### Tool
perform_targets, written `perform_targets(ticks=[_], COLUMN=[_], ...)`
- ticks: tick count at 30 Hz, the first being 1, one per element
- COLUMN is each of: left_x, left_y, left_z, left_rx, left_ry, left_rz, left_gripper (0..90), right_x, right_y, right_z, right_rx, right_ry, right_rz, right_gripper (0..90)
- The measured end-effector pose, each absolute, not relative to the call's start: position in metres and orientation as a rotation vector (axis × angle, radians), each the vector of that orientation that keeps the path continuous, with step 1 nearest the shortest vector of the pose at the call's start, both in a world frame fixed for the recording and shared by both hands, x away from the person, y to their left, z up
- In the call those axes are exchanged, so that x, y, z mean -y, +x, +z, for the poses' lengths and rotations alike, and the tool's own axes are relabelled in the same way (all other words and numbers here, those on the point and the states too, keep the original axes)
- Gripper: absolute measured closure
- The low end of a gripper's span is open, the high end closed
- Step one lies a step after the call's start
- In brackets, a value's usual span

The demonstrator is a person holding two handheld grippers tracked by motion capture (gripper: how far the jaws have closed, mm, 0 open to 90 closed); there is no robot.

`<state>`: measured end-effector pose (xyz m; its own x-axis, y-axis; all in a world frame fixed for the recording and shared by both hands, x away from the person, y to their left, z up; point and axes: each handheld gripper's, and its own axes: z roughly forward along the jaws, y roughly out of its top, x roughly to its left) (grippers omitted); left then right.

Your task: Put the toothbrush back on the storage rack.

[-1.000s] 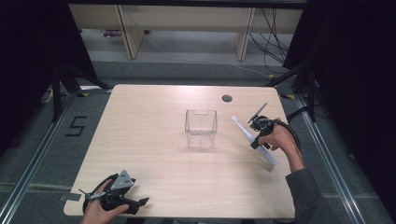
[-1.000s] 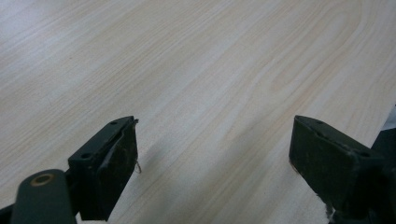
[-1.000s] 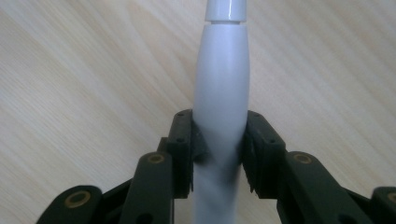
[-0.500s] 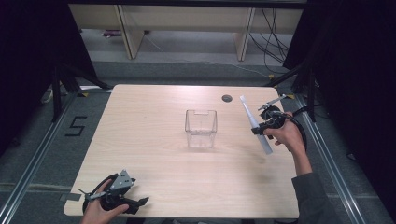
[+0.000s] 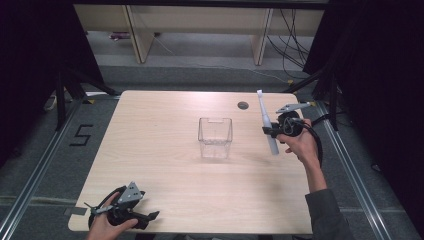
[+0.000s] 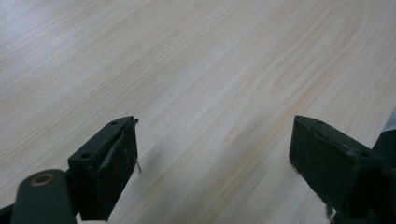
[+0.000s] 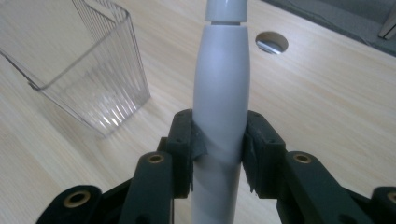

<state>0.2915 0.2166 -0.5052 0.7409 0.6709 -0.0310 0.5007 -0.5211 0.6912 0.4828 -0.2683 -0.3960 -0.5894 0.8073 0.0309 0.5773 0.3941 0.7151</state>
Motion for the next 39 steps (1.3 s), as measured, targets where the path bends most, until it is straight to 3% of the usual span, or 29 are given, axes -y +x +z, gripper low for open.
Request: perform_targets(ticks=[39], left_x=[-0.217], left_y=[0.291], left_z=[-0.505], left_rx=[-0.873], left_ry=[2.240], left_rz=[0.312], left_gripper=[15.0], right_x=[0.214], right_y=[0.481], right_z=[-0.361], right_rx=[-2.247], right_ry=[0.982], right_rz=[1.296], right_gripper=[66.8])
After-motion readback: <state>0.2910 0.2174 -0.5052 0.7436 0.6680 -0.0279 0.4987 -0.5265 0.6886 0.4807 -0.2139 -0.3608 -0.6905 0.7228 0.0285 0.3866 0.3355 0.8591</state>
